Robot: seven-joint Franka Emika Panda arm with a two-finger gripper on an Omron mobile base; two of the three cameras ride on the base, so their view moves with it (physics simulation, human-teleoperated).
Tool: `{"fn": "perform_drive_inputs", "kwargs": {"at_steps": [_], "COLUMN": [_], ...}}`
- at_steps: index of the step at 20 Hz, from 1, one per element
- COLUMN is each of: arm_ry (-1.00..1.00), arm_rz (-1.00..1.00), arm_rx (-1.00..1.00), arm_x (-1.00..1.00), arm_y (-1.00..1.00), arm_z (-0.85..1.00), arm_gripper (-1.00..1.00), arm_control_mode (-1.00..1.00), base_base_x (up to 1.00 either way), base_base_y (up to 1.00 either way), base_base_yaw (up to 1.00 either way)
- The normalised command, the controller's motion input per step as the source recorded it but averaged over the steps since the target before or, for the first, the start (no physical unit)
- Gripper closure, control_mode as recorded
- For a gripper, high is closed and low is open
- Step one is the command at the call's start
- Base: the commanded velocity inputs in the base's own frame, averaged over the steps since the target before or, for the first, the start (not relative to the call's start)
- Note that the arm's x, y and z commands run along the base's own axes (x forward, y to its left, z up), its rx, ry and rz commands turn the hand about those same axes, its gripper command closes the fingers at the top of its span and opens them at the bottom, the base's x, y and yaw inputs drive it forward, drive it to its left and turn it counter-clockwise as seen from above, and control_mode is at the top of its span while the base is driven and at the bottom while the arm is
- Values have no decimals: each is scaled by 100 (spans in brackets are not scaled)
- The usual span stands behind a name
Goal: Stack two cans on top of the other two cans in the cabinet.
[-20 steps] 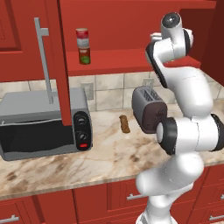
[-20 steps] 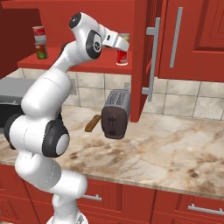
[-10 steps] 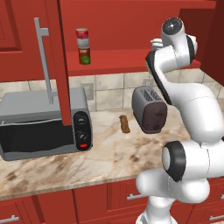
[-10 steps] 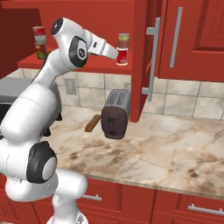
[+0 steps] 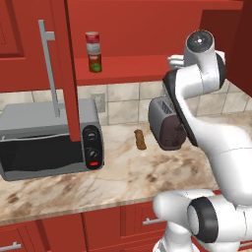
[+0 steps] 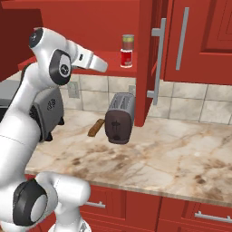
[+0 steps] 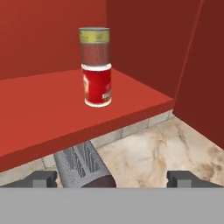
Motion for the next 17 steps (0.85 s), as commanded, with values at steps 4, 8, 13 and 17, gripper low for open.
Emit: {"fn": "perform_drive_inputs", "kwargs": {"at_steps": [4, 8, 13, 17], "arm_ry": [4, 2, 5, 8], "arm_rz": [16, 20, 22, 22], "arm_rx": [0, 0, 0, 0], "arm_x": [-68, -64, -52, -45], "arm_y": [36, 35, 37, 36], "arm_z": [-12, -17, -22, -22], "arm_gripper": [-100, -100, -100, -100], "arm_control_mode": [-100, -100, -100, -100], "base_base_x": [0, 0, 0, 0], "base_base_y": [0, 0, 0, 0], "base_base_yaw": [0, 0, 0, 0]}}
